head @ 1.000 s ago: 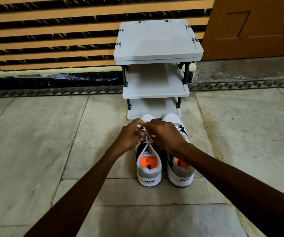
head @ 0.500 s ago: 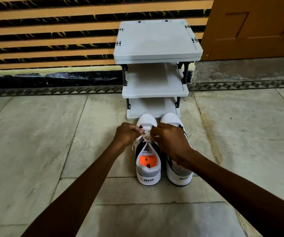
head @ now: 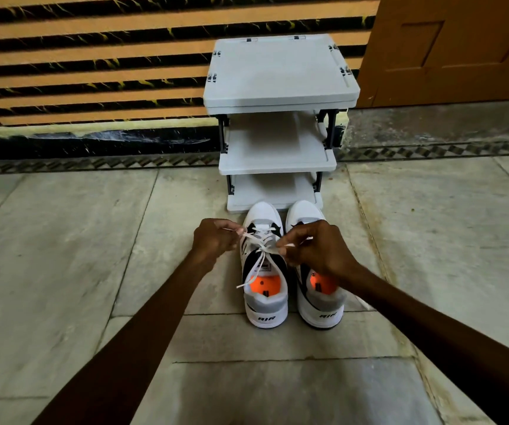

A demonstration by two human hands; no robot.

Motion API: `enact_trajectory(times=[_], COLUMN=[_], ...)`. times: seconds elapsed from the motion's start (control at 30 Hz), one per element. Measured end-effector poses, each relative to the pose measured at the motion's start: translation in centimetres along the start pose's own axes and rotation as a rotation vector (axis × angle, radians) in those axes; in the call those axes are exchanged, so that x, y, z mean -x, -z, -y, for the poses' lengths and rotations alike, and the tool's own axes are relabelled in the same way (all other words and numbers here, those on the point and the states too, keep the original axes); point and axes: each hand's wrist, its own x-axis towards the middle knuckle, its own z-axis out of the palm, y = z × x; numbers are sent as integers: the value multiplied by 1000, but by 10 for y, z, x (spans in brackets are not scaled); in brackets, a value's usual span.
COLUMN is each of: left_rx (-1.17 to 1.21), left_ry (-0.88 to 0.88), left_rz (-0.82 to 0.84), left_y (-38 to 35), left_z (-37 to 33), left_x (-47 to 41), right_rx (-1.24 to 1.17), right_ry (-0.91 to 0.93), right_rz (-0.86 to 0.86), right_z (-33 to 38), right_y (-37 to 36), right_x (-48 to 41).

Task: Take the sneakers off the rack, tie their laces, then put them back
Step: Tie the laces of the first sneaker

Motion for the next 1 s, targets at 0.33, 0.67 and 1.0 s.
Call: enact_trajectory(times=[0.33,0.67,1.0], left_rx=[-97,-539,-703], left_ry=[-28,17,62], left_rz=[-33,-119,-210], left_y=[-2,-9,-23], left_z=[2,12,7], left_x=[-3,-10,-16], right_rx=[-402,-344,-185], right_ry=[-123,-175,0], right_rz=[-87,-14,-135], right_z=[9,-4,-24], right_y=[-20,-35,-51], right_x=[-23,-16,-6])
